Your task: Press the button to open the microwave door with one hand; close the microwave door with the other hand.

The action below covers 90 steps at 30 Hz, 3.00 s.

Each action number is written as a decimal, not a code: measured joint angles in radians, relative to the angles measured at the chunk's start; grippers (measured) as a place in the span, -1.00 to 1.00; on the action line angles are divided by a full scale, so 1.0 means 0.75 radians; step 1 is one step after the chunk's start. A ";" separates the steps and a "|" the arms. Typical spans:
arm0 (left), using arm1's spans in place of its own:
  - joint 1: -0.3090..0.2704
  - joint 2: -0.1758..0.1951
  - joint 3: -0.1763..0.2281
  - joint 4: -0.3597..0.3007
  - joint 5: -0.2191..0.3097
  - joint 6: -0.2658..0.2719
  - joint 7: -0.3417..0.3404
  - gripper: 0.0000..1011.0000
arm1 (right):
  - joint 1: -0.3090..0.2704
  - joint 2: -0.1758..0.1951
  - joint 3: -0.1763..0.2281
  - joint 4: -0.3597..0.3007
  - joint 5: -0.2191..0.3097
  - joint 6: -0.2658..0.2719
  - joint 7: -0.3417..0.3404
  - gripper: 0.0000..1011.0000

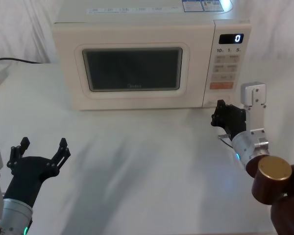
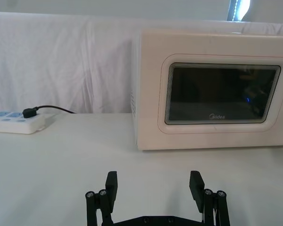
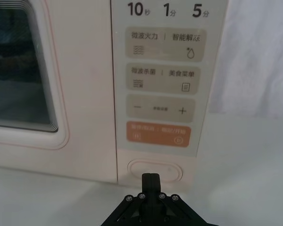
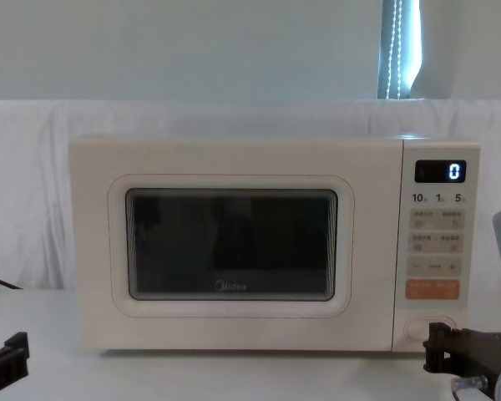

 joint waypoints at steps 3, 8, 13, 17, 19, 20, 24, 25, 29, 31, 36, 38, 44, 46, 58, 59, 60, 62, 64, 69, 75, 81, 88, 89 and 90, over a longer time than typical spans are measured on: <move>0.000 0.000 0.000 0.000 0.000 0.000 0.000 0.98 | 0.025 -0.004 0.004 0.040 -0.004 -0.014 -0.002 -1.00; 0.000 0.000 0.000 0.000 0.000 0.000 0.000 0.98 | 0.058 -0.007 0.011 0.098 -0.007 -0.033 -0.003 -1.00; 0.000 0.000 0.000 0.000 0.000 0.000 0.000 0.98 | 0.083 -0.009 0.023 0.142 -0.007 -0.047 -0.004 -1.00; 0.000 0.000 0.000 0.000 0.000 0.000 0.000 0.98 | 0.105 -0.007 0.033 0.181 -0.007 -0.057 -0.005 -1.00; 0.000 0.000 0.000 0.000 0.000 0.000 0.000 0.98 | 0.112 -0.007 0.036 0.191 -0.007 -0.057 -0.005 -1.00; 0.000 0.000 0.000 0.000 0.000 0.000 0.000 0.98 | 0.118 -0.006 0.039 0.199 -0.007 -0.058 -0.005 -1.00; 0.000 0.000 0.000 0.000 0.000 0.000 0.000 0.98 | 0.131 -0.006 0.044 0.216 -0.007 -0.060 -0.005 -1.00; 0.000 0.000 0.000 0.000 0.000 0.000 0.000 0.98 | 0.133 -0.006 0.045 0.219 -0.007 -0.061 -0.005 -1.00; 0.000 0.000 0.000 0.000 0.000 0.000 0.000 0.98 | 0.141 -0.007 0.047 0.229 -0.007 -0.062 -0.003 -1.00; 0.000 0.000 0.000 0.000 0.000 0.000 0.000 0.98 | 0.145 -0.008 0.048 0.235 -0.008 -0.063 -0.002 -1.00; 0.000 0.000 0.000 0.000 0.000 0.000 0.000 0.98 | 0.150 -0.010 0.051 0.238 -0.010 -0.064 -0.001 -1.00; 0.000 0.000 0.000 0.000 0.000 0.000 0.000 0.98 | 0.150 -0.011 0.051 0.238 -0.011 -0.064 0.000 -1.00; 0.000 0.000 0.000 0.000 0.000 0.000 0.000 0.98 | 0.156 -0.014 0.053 0.246 -0.012 -0.070 0.001 -1.00; 0.000 0.000 0.000 0.000 0.000 0.000 0.000 0.98 | 0.159 -0.016 0.053 0.249 -0.012 -0.072 0.002 -1.00; 0.000 0.000 0.000 0.000 0.000 0.000 0.000 0.98 | 0.177 -0.024 0.054 0.274 -0.013 -0.083 0.005 -1.00; 0.000 0.000 0.000 0.000 0.000 0.000 0.000 0.98 | 0.178 -0.024 0.054 0.276 -0.013 -0.083 0.006 -1.00; 0.000 0.000 0.000 0.000 0.000 0.000 0.000 0.98 | 0.179 -0.025 0.054 0.278 -0.013 -0.085 0.006 -1.00; 0.000 0.000 0.000 0.000 0.000 0.000 0.000 0.98 | 0.181 -0.027 0.054 0.282 -0.012 -0.087 0.006 -1.00; 0.000 0.000 0.000 0.000 0.000 0.000 0.000 0.98 | 0.181 -0.027 0.054 0.285 -0.013 -0.089 0.006 -1.00; 0.000 0.000 0.000 0.000 0.000 0.000 0.000 0.98 | 0.183 -0.030 0.053 0.289 -0.012 -0.091 0.005 -1.00; 0.000 0.000 0.000 0.000 0.000 0.000 0.000 0.98 | 0.188 -0.035 0.050 0.297 -0.013 -0.094 0.006 -1.00; 0.000 0.000 0.000 0.000 0.000 0.000 0.000 0.98 | 0.193 -0.039 0.047 0.302 -0.016 -0.096 0.005 -1.00; 0.000 0.000 0.000 0.000 0.000 0.000 0.000 0.98 | 0.198 -0.041 0.046 0.308 -0.018 -0.100 0.003 -1.00; 0.000 0.000 0.000 0.000 0.000 0.000 0.000 0.98 | 0.199 -0.042 0.046 0.310 -0.019 -0.101 0.002 -1.00; 0.000 0.000 0.000 0.000 0.000 0.000 0.000 0.98 | 0.200 -0.042 0.046 0.311 -0.020 -0.101 0.001 -1.00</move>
